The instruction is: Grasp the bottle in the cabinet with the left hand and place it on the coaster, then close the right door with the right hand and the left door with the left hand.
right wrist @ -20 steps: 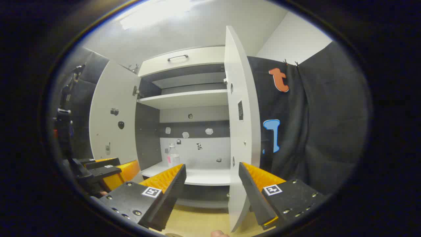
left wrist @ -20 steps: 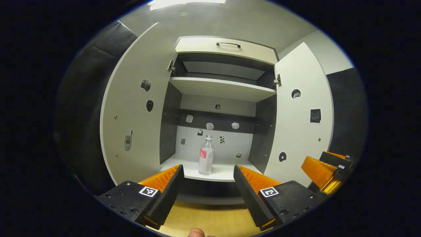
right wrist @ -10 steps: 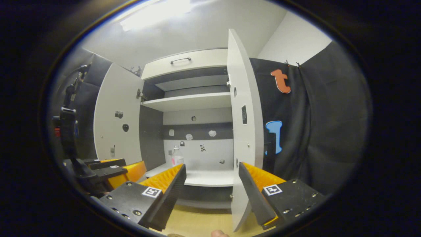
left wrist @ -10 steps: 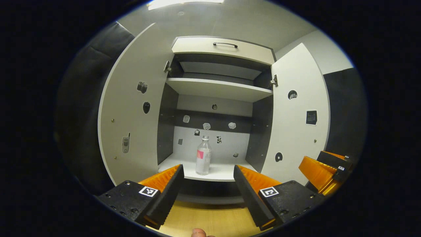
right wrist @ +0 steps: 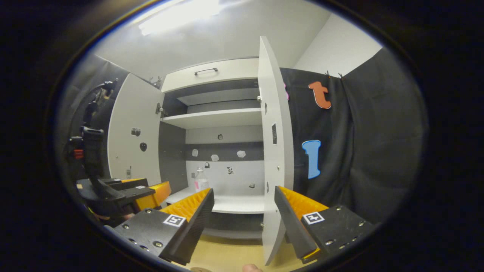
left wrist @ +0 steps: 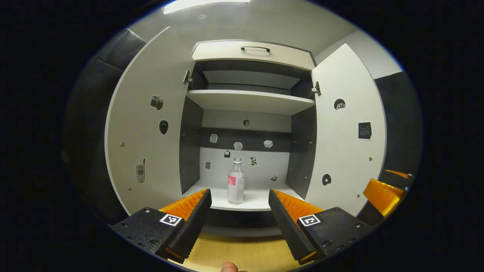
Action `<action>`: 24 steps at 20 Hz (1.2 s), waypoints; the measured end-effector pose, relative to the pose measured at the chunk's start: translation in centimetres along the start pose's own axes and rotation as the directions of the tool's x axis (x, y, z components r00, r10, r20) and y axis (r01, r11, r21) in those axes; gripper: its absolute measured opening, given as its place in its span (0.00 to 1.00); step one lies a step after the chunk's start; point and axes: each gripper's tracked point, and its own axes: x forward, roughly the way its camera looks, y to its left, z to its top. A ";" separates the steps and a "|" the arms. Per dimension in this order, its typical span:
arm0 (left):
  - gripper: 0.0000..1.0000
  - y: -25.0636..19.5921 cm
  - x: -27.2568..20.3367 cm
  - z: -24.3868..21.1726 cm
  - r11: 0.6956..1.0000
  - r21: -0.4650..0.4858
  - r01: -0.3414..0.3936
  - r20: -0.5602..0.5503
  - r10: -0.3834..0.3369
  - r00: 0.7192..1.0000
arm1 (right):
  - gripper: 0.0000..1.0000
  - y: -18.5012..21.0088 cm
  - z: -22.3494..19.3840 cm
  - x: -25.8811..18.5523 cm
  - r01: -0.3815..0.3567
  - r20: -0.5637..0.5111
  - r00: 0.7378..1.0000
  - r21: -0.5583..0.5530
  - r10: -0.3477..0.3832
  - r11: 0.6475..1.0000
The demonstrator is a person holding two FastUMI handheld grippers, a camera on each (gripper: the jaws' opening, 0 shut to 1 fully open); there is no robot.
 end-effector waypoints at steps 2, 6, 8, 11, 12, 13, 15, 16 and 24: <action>1.00 0.4 1.7 0.2 1.000 0.003 0.003 0.008 -0.004 1.000 | 0.93 -0.5 0.0 -0.3 0.020 0.004 1.000 -0.006 -0.020 1.000; 0.96 0.7 5.9 0.7 1.000 0.006 0.024 0.012 -0.024 1.000 | 0.97 -2.0 0.3 -1.1 0.076 0.009 0.997 -0.016 -0.076 0.997; 0.96 0.9 8.1 0.6 0.999 0.013 0.031 0.002 -0.031 1.000 | 0.97 -3.0 0.5 -1.6 0.112 0.013 0.994 -0.017 -0.112 0.994; 0.96 1.1 11.2 -0.2 0.999 0.003 0.037 -0.030 -0.037 0.999 | 0.92 -5.4 0.8 -2.5 0.187 0.023 0.982 -0.029 -0.186 0.982; 0.96 1.1 12.2 -0.4 0.999 -0.004 0.040 -0.038 -0.040 0.998 | 0.96 -6.1 0.8 -2.9 0.213 0.025 0.977 -0.032 -0.213 0.976; 0.96 1.1 13.2 -0.7 0.999 -0.010 0.042 -0.046 -0.042 0.998 | 0.96 -6.9 0.8 -3.2 0.240 0.024 0.971 -0.036 -0.239 0.970; 0.96 1.5 15.1 -1.0 0.999 -0.011 0.039 -0.055 -0.040 0.998 | 0.96 -8.3 0.9 -3.6 0.291 0.025 0.957 -0.040 -0.291 0.956; 0.96 1.5 15.8 -1.2 0.999 -0.006 0.038 -0.059 -0.038 0.998 | 0.97 -9.0 0.9 -3.9 0.317 0.026 0.948 -0.043 -0.317 0.947; 0.96 1.8 22.3 -2.7 0.999 0.022 0.041 -0.102 -0.039 0.994 | 0.93 -12.1 1.2 -5.1 0.457 0.046 0.889 -0.044 -0.455 0.889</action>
